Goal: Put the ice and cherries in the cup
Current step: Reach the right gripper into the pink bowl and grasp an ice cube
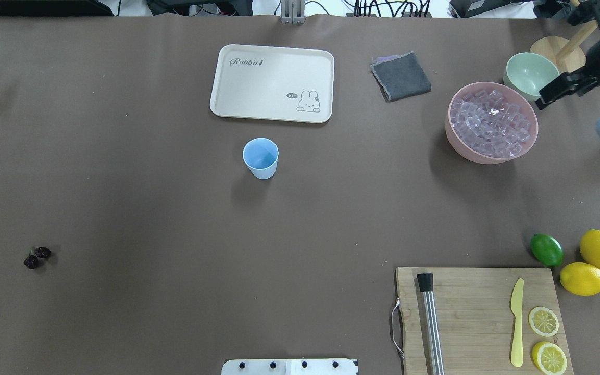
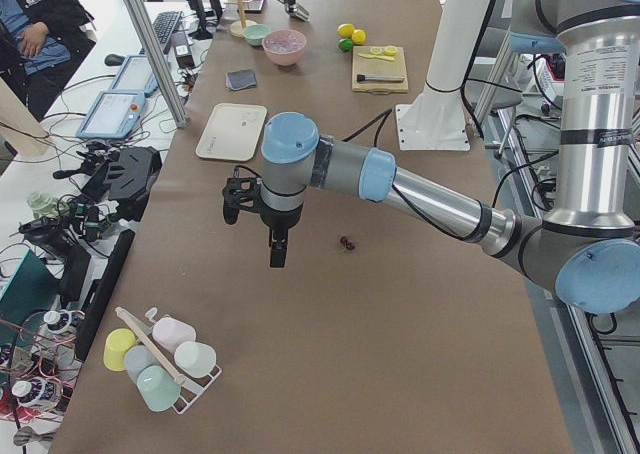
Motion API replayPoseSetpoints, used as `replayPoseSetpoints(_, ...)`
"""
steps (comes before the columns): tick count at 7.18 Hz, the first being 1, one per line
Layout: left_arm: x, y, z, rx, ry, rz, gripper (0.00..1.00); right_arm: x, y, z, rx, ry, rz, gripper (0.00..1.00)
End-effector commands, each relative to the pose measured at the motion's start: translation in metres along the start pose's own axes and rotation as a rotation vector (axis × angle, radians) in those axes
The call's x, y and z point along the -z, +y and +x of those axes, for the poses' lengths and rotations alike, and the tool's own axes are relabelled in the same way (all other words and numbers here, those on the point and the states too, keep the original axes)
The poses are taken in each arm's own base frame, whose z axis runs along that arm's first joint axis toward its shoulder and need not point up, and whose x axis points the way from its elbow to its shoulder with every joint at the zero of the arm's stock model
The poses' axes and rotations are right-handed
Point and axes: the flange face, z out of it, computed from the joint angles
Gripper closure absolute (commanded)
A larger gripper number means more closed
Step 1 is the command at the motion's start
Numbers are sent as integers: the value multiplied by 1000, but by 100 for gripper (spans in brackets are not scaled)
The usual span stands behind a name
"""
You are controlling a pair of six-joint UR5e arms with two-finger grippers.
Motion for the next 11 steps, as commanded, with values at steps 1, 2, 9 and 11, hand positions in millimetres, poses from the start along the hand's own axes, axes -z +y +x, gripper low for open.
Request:
replayPoseSetpoints(1,-1,-2,-1,2,1,-2,2,-46,-55,-43,21,15,-39,9)
replayPoseSetpoints(2,0,-2,0,1,3,1,2,-60,-62,-60,84,34,-5,9)
replayPoseSetpoints(9,2,-1,2,12,65,-8,2,-119,-45,-71,104,7,-41,68)
replayPoseSetpoints(11,1,-1,1,14,66,-10,2,-101,-54,-71,90,-12,-24,79)
